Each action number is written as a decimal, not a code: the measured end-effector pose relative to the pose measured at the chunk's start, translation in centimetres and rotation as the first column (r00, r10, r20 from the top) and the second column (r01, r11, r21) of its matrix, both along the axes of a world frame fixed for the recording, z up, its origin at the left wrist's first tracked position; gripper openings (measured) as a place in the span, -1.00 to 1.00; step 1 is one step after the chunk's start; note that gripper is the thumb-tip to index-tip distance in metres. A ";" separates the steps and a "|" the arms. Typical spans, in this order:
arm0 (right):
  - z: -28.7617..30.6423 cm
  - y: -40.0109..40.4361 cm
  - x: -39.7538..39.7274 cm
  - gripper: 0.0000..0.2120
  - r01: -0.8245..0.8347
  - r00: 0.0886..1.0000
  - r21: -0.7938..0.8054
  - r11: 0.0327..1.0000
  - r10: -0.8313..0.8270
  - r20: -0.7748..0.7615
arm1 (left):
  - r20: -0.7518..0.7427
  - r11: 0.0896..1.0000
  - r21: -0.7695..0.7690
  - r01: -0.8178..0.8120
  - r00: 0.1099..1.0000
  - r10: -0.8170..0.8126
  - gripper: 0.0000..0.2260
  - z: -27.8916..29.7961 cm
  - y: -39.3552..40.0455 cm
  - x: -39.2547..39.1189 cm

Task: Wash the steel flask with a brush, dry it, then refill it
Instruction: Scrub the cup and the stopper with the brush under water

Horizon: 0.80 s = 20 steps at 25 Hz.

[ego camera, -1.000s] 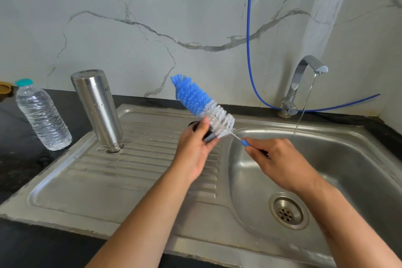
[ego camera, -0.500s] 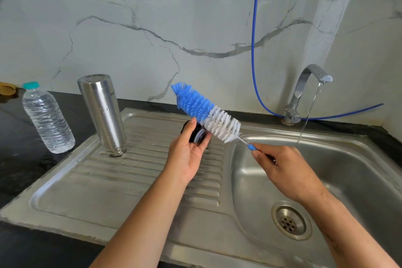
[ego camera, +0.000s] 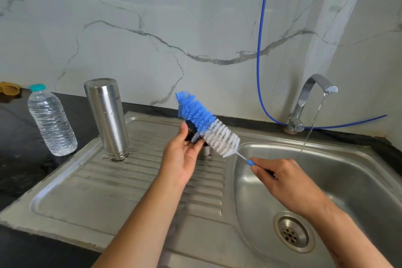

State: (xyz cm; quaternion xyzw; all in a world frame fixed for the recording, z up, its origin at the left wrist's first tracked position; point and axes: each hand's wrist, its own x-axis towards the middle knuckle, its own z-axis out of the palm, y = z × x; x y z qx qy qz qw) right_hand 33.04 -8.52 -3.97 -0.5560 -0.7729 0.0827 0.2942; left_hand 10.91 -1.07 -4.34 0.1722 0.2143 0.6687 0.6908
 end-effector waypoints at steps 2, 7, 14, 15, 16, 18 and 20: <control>0.3 0.1 0.0 -0.78 0.027 0.999 0.031 0.999 -0.026 -0.039 | -0.117 0.992 0.041 0.117 0.987 -0.111 -0.81 0.1 -1.1 1.0; 1.0 -0.1 0.9 -0.69 -0.053 0.998 -0.016 0.998 0.052 -0.040 | -0.080 0.996 0.068 0.054 0.996 -0.049 -0.81 0.4 -0.9 0.6; 0.4 -0.1 0.7 -0.73 0.025 0.997 0.004 1.000 -0.025 -0.073 | -0.278 0.991 0.027 0.129 0.954 -0.116 -0.88 -0.2 -1.3 2.4; 0.3 -0.1 0.8 -0.73 0.026 0.997 -0.004 1.000 -0.026 -0.077 | -0.280 0.994 0.046 0.100 0.956 -0.083 -0.87 -0.1 -1.1 2.2; 0.3 -0.1 0.9 -0.74 0.029 0.995 -0.013 0.999 -0.031 -0.090 | -0.279 0.996 0.063 0.062 0.959 -0.042 -0.85 -0.1 -0.7 1.8; 0.4 -0.1 1.3 -0.74 0.019 0.994 -0.040 0.999 -0.023 -0.105 | -0.263 0.998 0.067 0.001 0.965 0.016 -0.80 -0.2 -0.1 0.9; 0.5 -0.1 1.7 -0.72 0.017 0.997 -0.033 0.999 -0.019 -0.080 | -0.281 0.998 0.046 0.048 0.959 -0.034 -0.76 -0.5 -0.4 1.1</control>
